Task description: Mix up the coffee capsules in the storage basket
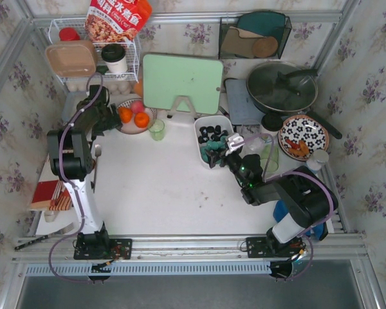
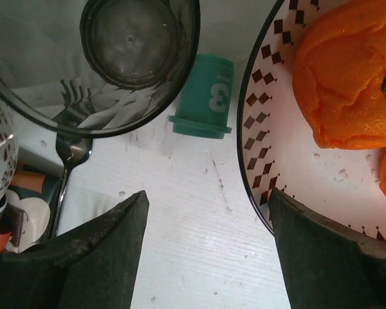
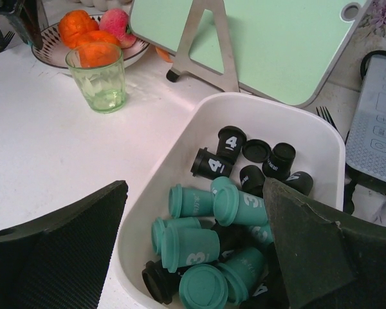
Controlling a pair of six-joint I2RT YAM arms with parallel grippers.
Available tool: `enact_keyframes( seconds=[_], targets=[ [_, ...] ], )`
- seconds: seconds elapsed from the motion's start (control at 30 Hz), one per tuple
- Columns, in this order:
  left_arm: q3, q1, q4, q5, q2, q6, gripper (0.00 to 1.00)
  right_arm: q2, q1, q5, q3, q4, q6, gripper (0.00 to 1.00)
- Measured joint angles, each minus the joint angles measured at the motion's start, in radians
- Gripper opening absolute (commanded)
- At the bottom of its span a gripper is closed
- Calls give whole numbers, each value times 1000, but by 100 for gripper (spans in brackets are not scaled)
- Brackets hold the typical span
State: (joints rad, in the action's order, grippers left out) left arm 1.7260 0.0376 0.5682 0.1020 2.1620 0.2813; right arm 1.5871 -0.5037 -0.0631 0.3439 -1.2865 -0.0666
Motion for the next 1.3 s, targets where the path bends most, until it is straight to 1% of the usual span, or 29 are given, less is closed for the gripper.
enact_keyframes(
  seconds=[0.17, 0.23, 0.37, 0.47, 0.53, 0.67, 0.8, 0.9, 0.97, 1.3],
  targets=[
    [-16, 10, -34, -32, -1, -6, 77, 4, 0, -15, 0, -1, 0, 94],
    [-50, 11, -61, -37, -22, -5, 77, 8, 0, -20, 0, -5, -1, 94],
    [-181, 12, -112, -46, -148, 2, 77, 23, 1, -32, 1, -14, 0, 94],
    [-244, 13, -157, -46, -241, 18, 77, 37, 1, -51, 6, -27, 1, 94],
    [-270, 14, -173, -46, -277, 35, 77, 42, 1, -68, 8, -28, 5, 94],
    [-301, 14, -166, -47, -291, 56, 77, 42, 1, -79, 8, -33, 8, 94],
    [-325, 14, -149, -47, -258, 68, 77, 35, 1, -90, 7, -33, 10, 94],
    [-323, 14, -129, -60, -217, 72, 77, 28, 1, -93, 3, -39, 11, 94],
    [-296, 14, -121, -74, -180, 72, 77, 24, 1, -93, 2, -39, 11, 94],
    [-77, 31, -89, -87, -26, 53, 77, 22, 2, -92, 1, -40, 7, 95]
  ],
)
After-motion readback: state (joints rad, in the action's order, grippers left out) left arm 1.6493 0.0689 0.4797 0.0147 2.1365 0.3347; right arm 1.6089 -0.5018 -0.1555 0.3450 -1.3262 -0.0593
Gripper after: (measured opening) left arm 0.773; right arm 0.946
